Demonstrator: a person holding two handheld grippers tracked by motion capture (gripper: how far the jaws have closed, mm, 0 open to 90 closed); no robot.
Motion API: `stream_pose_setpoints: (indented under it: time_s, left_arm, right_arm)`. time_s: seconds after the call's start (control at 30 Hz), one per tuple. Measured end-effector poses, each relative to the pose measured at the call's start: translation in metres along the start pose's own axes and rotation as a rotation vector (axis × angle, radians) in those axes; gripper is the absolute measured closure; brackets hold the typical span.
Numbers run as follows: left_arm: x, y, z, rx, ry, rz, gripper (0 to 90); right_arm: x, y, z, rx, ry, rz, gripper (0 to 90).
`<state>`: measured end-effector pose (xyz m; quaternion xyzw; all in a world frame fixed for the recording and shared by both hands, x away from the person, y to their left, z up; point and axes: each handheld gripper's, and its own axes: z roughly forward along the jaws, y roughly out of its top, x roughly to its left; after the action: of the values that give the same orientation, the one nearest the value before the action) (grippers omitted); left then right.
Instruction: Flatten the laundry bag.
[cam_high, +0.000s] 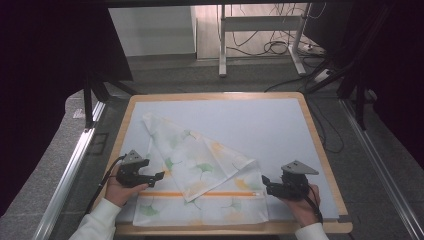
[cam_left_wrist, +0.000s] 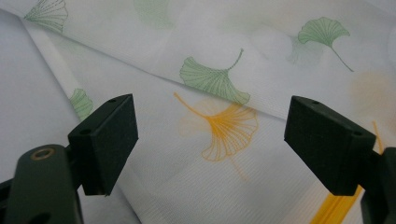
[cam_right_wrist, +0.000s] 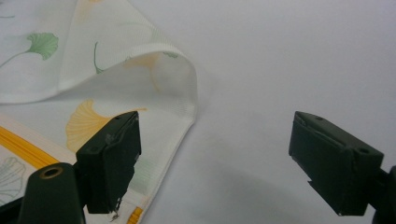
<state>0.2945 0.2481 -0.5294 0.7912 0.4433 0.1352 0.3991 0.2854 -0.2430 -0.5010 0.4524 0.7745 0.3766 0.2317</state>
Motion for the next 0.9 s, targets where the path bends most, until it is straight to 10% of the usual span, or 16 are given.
stream_pose_setpoints:
  time_s: [0.9]
  left_arm:
    - [-0.001,-0.001,0.0,0.009,0.014,0.011,18.4]
  right_arm:
    - [0.016,0.022,-0.009,-0.015,0.13,-0.048,27.0]
